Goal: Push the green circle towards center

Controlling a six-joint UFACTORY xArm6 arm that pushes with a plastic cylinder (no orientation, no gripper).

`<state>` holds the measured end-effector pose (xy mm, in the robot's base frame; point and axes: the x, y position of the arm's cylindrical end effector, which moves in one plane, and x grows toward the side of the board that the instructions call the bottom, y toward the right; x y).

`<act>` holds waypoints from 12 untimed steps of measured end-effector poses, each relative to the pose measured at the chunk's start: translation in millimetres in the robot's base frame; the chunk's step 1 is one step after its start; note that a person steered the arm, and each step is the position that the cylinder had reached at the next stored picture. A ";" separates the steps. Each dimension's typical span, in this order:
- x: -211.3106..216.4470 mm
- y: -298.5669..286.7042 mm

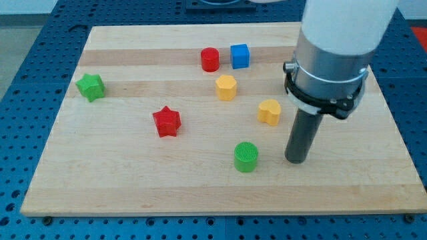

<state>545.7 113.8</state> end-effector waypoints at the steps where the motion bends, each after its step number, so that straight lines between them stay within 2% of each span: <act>1: 3.5 -14.8; 8: 18.8 -91.3; 12: -7.8 -107.5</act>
<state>537.9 6.3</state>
